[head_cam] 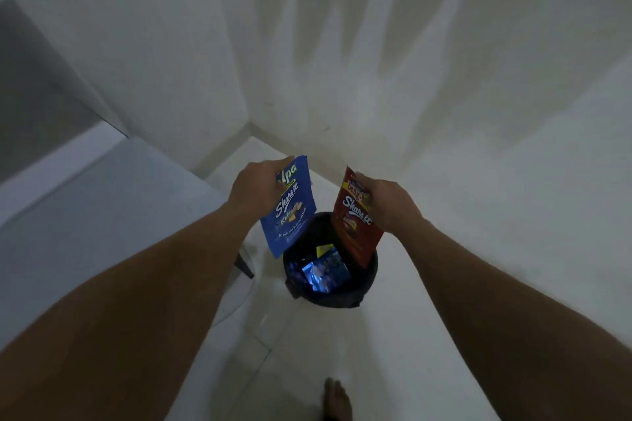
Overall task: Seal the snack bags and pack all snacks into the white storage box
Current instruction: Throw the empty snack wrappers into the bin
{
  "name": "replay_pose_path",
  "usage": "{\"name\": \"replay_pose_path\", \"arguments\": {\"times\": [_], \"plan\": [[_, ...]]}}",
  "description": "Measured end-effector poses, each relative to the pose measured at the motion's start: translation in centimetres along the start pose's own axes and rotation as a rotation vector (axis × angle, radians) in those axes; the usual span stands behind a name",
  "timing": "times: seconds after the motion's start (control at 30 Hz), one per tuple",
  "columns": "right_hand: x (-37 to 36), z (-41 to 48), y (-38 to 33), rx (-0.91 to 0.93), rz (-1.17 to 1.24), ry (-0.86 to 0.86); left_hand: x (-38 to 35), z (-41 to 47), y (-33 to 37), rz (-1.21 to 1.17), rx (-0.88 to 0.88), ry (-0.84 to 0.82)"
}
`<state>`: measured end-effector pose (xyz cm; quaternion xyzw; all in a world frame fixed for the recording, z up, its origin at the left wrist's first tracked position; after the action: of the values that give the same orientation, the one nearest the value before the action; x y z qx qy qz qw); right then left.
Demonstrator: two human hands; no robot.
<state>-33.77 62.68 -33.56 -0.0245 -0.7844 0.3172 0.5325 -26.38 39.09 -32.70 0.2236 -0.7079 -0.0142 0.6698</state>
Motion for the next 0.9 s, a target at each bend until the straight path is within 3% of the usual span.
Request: {"name": "replay_pose_path", "arguments": {"times": [0.27, 0.5, 0.7, 0.9], "plan": [[-11.8, 6.8, 11.9, -0.038, 0.033, -0.096, -17.7, 4.3, -1.4, 0.009, 0.122, -0.055], [-18.5, 9.2, 17.9, -0.057, 0.109, -0.124, -27.5, 5.7, -0.6, 0.027, 0.165, -0.049], [-19.9, 9.0, 19.8, -0.106, 0.053, -0.165, -30.4, 5.4, -0.2, 0.064, 0.232, -0.203], [-14.8, 8.7, 15.7, -0.064, 0.018, -0.168, -24.8, 4.9, -0.2, 0.113, 0.202, -0.235]]}}
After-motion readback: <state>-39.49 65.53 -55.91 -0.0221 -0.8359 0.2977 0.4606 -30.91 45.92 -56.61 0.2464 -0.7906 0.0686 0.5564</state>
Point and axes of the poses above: each hand's wrist, its own z-axis towards the middle knuckle, its own x-axis out of the back of the hand, y = z × x, the point moved 5 cm from there along z, towards the middle knuckle, and after that the axes turned 14 degrees about z, right-handed, at the moved point
